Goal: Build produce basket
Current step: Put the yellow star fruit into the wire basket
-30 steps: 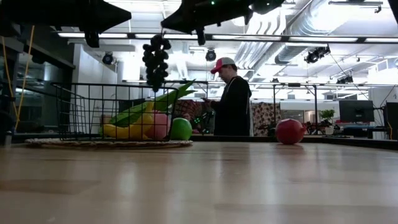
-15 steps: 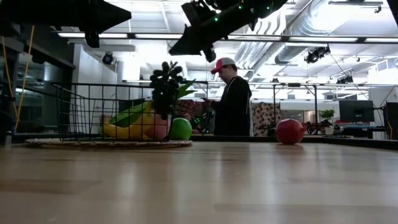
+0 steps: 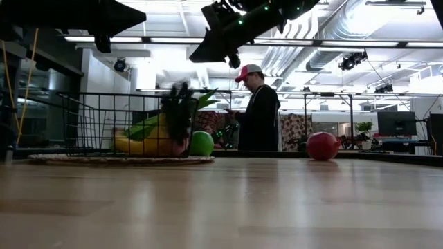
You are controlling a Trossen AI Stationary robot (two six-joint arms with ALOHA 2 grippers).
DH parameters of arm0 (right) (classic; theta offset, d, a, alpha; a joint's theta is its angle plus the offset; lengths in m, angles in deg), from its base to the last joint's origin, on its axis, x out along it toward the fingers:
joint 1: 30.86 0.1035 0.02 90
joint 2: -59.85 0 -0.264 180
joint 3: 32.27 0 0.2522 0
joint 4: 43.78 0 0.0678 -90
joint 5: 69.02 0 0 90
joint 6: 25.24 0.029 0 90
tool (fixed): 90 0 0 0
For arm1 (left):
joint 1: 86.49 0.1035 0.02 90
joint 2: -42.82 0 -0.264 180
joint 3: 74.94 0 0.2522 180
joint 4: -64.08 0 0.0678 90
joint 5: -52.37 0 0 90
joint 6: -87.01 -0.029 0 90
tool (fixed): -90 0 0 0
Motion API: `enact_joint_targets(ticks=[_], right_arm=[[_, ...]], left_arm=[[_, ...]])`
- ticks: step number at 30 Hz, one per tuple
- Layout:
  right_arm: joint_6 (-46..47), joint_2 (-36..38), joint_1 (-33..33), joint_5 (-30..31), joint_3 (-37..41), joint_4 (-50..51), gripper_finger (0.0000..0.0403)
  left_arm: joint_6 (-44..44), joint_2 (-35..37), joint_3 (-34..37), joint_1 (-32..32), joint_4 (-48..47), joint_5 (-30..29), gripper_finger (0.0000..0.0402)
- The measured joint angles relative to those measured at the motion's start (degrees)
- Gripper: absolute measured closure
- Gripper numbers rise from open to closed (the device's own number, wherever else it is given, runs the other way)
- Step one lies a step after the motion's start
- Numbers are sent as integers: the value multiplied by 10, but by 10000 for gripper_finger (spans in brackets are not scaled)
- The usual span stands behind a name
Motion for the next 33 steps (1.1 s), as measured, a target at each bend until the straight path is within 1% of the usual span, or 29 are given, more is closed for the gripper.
enact_joint_targets(ticks=[3,6,9,11,14,17,21,26,30,33], right_arm=[[1,0,0,-4,0,4,311],[-5,4,1,17,0,9,258],[-36,22,2,48,0,41,220],[-61,40,7,80,3,69,207],[-86,78,20,119,24,119,202],[-93,132,35,148,90,118,202],[-70,226,54,164,232,40,203],[-40,331,86,165,401,-128,203],[-41,383,104,164,495,-254,203],[-50,405,110,166,541,-326,203]], left_arm=[[0,0,0,0,0,0,402],[1,0,0,0,0,0,401],[1,0,0,0,-2,0,402],[1,0,0,0,-2,0,401],[1,0,0,0,-2,1,401],[1,0,0,0,-2,3,401],[6,0,0,0,-3,21,401],[6,0,0,-1,-3,25,402],[6,0,0,0,-3,25,402],[6,0,0,0,-2,24,401]])
